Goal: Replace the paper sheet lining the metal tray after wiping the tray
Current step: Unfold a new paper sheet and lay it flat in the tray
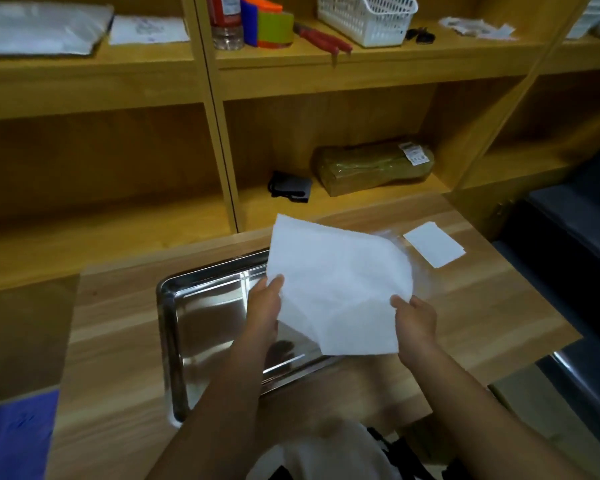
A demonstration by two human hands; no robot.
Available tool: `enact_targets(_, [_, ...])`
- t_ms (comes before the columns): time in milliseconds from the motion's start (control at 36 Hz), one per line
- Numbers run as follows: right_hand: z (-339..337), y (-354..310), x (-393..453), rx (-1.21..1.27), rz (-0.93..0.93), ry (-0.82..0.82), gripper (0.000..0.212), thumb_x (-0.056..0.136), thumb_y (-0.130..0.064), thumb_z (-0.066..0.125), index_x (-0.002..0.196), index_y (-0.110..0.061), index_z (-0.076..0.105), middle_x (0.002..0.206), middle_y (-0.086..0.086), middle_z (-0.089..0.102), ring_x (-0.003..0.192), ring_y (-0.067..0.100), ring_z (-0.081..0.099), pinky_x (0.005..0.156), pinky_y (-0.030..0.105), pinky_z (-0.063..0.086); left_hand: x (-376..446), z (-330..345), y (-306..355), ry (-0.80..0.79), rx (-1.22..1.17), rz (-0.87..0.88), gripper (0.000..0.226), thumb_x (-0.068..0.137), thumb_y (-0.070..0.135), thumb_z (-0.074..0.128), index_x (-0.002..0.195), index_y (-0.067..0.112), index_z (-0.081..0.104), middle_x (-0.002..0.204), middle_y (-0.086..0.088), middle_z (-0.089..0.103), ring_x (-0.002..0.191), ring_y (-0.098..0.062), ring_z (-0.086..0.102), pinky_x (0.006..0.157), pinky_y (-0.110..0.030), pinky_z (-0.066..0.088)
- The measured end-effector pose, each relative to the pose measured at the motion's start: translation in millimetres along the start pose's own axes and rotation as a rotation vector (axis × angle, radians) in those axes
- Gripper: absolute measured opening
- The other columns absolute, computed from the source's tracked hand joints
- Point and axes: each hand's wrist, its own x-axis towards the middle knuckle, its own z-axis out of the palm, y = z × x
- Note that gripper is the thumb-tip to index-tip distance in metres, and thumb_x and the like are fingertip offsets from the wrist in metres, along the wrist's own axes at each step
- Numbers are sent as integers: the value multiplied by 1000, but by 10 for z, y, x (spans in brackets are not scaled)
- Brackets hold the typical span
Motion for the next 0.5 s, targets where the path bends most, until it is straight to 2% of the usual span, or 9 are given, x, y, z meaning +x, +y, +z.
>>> enact_targets(56, [0,41,122,4,47,-14,14,88,-3,55,79,-8,64,79,8,64,68,24,60,63,31,47,35,-124,44,21,34,-26,14,98,24,55,110,21,62,94,-1,69,85,-25,65,85,-41,53])
enact_targets(139, [62,159,318,-51,103,-26,7,82,0,56,78,2,62,81,16,61,72,26,56,62,37,42,110,-314,26,16,126,-45,17,96,16,58,112,14,65,106,-12,72,92,-31,68,92,-49,53])
enact_targets(250, [173,287,540,-243,142,-103,18,81,-2,60,64,-8,59,81,20,63,70,27,56,62,37,42,197,-527,-56,6,253,-76,21,91,-1,57,109,2,66,103,-22,71,79,-31,67,75,-37,55])
enact_targets(361, [216,469,632,-342,263,-215,3,79,0,63,79,3,63,84,23,64,75,33,62,63,39,47,306,-662,-85,9,389,-101,30,85,-7,55,108,3,71,105,-24,72,92,-40,70,89,-54,55])
enact_targets(389, [221,514,664,-339,284,-216,12,79,1,65,86,10,62,86,25,63,77,34,62,64,39,46,359,-665,-62,16,424,-101,31,84,-6,54,106,4,73,104,-22,73,93,-40,70,89,-56,55])
enact_targets(444, [261,583,690,-349,291,-272,23,84,0,64,99,17,59,85,21,60,77,30,59,65,39,48,478,-653,35,40,548,-58,31,85,-7,52,101,6,74,104,-15,73,91,-34,70,85,-45,57])
enact_targets(500, [324,597,675,-382,321,-339,19,88,-4,60,101,10,61,78,13,59,75,30,61,71,41,55,647,-585,187,56,740,5,31,88,-5,49,102,8,73,99,-10,70,86,-25,65,72,-27,51])
